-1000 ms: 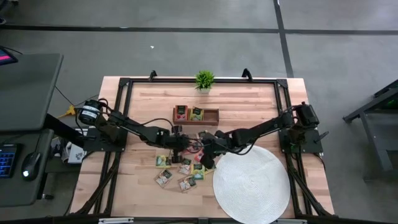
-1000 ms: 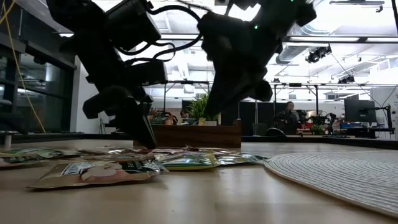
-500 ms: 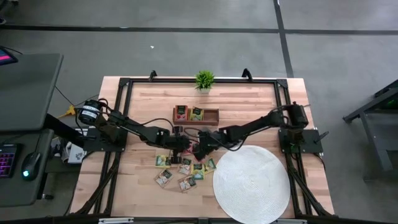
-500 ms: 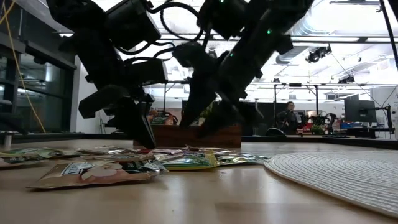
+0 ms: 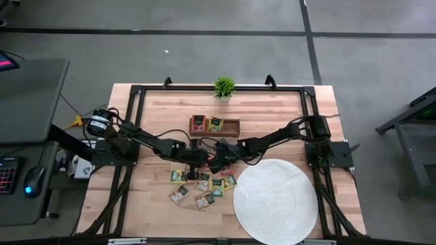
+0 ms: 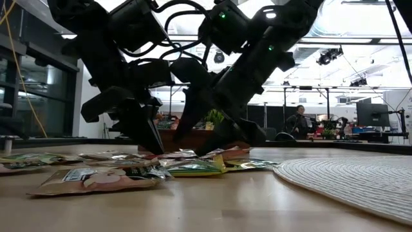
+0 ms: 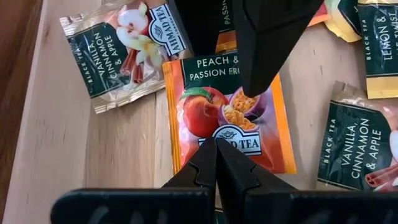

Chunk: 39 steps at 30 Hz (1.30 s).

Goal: Pick & Place Tea
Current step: Put the orange tea bag into the left section of the wooden organizer

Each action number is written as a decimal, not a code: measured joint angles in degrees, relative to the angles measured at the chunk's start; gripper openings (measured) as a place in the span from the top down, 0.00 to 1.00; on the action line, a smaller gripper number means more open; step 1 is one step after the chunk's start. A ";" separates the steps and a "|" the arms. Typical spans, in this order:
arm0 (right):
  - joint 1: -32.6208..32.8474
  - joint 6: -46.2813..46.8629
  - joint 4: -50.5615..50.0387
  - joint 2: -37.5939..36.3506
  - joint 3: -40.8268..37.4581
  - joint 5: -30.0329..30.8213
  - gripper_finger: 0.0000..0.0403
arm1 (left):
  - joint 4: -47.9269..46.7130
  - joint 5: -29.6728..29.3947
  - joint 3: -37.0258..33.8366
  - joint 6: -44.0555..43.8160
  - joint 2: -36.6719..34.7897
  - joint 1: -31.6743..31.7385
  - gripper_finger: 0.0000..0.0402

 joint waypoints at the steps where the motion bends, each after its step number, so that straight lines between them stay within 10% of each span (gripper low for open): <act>1: 0.00 -0.03 -0.02 0.00 -0.01 0.11 0.49 | 0.00 0.00 0.00 0.00 0.00 0.00 1.00; 19: 0.00 -4.21 -1.40 0.15 -0.17 -0.07 0.97 | -0.25 -0.07 0.09 -0.23 0.00 0.00 1.00; 39: 1.16 -14.09 -1.38 -0.39 -0.17 -3.11 1.00 | -14.93 1.72 2.48 -0.03 -10.99 0.00 1.00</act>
